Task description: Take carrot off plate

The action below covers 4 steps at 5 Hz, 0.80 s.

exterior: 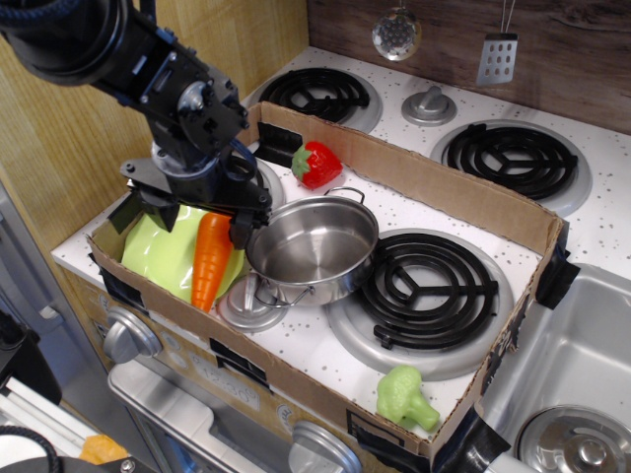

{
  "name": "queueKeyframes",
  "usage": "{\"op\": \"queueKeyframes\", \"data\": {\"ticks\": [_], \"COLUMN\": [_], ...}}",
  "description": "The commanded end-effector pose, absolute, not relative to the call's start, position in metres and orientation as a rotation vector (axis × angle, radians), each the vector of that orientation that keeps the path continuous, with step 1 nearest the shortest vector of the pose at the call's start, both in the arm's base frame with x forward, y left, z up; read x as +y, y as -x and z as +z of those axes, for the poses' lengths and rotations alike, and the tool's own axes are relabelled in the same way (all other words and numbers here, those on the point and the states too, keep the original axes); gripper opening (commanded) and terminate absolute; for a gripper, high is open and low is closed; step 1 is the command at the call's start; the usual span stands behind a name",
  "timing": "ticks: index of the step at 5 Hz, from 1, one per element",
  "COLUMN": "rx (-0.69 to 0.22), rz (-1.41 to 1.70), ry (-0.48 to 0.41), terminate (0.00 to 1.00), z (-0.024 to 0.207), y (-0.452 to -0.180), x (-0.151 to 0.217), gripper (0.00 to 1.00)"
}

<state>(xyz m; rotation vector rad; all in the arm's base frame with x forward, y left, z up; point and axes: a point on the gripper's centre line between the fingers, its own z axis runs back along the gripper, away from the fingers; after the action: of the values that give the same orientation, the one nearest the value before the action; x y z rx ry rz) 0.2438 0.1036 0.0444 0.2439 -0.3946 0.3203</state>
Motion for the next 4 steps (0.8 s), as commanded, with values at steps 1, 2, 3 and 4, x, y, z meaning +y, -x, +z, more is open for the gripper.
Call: {"op": "queueKeyframes", "data": {"ticks": [1,2,3,4], "rx": [-0.436,-0.452,-0.459,-0.465], "rz": [0.331,0.34,0.332,0.328], "ry": [-0.248,-0.226,-0.23,-0.263], "terminate": [0.0,0.0,0.0,0.0], "z": [0.043,0.031,0.029,0.032], "y": [-0.243,-0.242,-0.244,-0.245], "x": [0.11,0.111,0.115,0.117], "gripper": [1.0,1.0,1.0,0.0]}}
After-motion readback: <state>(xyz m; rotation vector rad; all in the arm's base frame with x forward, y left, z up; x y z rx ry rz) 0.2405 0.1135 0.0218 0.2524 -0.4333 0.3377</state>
